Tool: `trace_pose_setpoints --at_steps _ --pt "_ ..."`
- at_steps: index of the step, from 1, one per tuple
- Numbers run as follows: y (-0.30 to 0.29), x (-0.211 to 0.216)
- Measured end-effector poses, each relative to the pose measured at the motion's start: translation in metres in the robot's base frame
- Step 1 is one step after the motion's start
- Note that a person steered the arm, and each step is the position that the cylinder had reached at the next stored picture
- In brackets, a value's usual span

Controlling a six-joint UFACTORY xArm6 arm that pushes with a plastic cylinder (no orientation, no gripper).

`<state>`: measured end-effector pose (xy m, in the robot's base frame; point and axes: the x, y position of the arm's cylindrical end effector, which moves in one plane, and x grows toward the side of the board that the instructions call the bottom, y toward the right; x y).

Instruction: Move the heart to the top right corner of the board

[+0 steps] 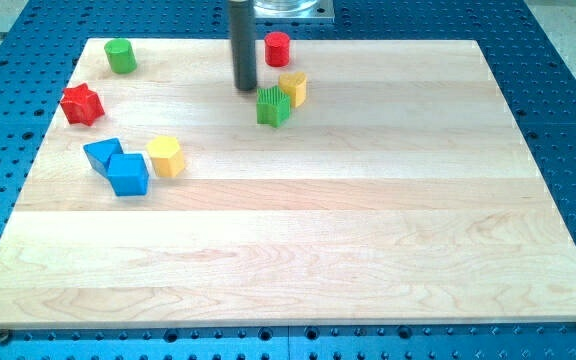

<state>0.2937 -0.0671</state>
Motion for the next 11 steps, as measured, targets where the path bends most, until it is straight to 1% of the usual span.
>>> trace_pose_setpoints --at_steps 1,2,3,4,5,6,7,8,9,10,11 --pt "0.005 0.003" --pt "0.045 0.004" --pt "0.049 0.020" --pt "0.134 -0.001" --pt "0.136 0.003" --pt "0.139 0.035" --pt "0.193 0.011" --pt "0.213 -0.027" --pt "0.262 -0.053" --pt "0.228 0.009" --pt "0.277 -0.010"
